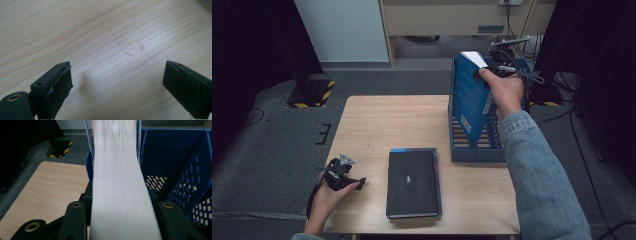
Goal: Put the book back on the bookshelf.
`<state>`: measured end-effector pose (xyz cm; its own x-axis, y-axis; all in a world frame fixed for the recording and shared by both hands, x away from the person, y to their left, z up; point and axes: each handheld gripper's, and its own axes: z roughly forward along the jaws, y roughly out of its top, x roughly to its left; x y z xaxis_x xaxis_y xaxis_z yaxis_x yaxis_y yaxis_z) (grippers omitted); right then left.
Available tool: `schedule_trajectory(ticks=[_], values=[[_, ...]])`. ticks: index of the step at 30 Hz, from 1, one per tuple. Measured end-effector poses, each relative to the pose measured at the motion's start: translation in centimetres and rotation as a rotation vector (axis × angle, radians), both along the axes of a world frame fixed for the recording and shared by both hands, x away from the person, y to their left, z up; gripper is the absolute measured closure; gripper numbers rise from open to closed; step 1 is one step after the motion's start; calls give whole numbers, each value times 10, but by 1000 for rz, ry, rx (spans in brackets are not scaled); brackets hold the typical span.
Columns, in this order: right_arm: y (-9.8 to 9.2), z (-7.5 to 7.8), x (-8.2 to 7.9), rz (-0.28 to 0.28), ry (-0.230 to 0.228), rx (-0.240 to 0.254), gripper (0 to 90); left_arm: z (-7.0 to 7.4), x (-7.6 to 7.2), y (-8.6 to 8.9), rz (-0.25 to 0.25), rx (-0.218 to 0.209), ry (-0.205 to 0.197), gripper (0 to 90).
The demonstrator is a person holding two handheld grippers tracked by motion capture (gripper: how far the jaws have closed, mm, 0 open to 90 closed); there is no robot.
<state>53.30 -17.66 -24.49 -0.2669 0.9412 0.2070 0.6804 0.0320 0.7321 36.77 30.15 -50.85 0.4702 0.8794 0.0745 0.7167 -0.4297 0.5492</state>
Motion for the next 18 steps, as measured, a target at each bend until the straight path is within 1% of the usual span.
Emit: schedule_trajectory(ticks=[4,12,18], values=[[3,-3,1,-12,-5,-1,598,0,0,-1,-5,2,-1,80],[10,-10,7,-18,-10,-14,597,0,1,-1,-7,6,3,82],[10,-15,9,-36,-11,-5,597,-1,1,-2,-10,8,10,83]])
